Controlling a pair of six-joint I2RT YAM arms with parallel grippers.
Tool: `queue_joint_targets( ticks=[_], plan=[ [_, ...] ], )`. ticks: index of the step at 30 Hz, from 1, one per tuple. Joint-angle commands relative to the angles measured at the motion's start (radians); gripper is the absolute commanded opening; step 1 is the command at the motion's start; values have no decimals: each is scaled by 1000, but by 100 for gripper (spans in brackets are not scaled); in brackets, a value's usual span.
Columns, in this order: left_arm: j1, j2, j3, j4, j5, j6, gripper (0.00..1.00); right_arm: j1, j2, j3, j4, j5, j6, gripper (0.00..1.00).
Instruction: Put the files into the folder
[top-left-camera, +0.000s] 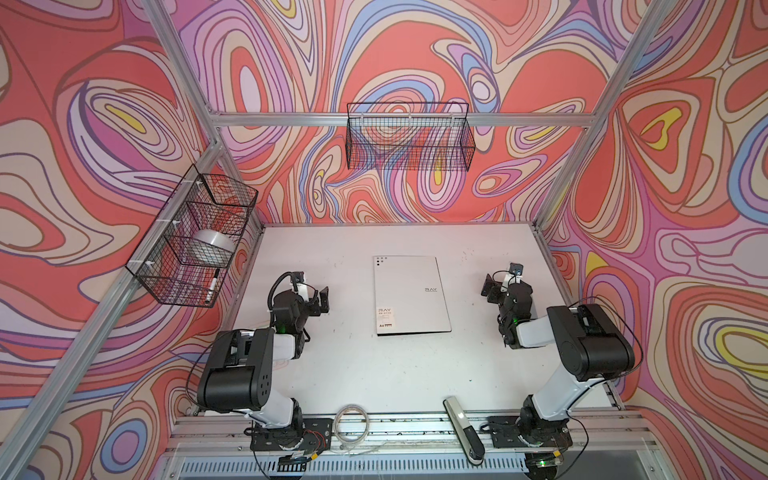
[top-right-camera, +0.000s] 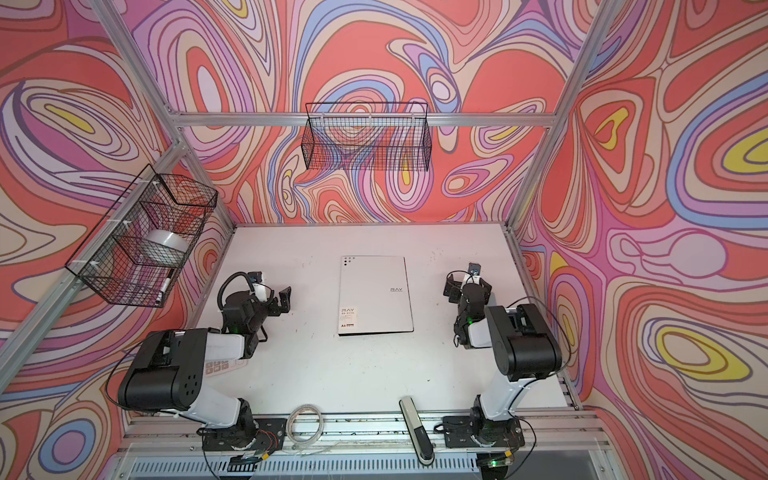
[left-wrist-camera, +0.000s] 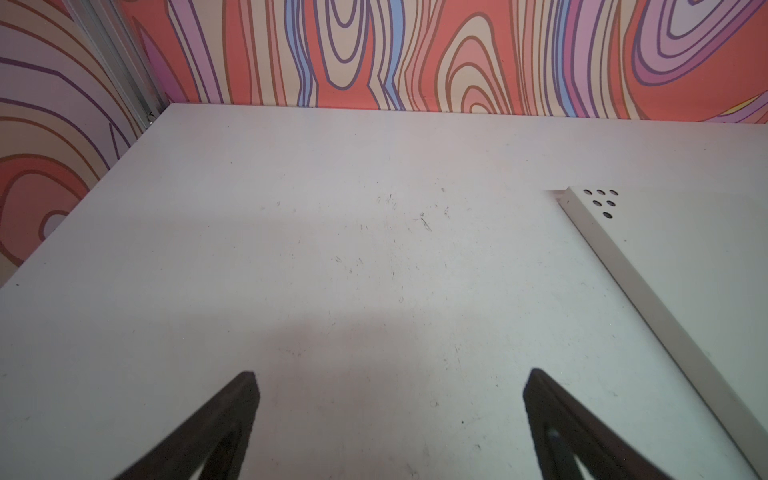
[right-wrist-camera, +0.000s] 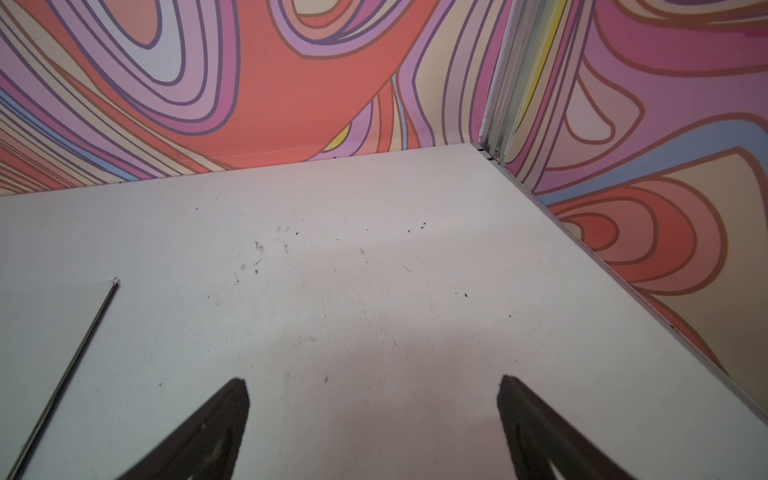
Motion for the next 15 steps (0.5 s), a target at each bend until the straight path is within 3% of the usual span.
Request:
queue_joint_targets(
  ticks=[1, 15],
  plan=[
    [-2, -1, -1, -2, -8, 12, 100, -4, -2, 1, -6, -7, -7, 98],
    [-8, -1, 6, -13, -3, 24, 100, -4, -2, 1, -6, -6, -6, 99]
  ],
)
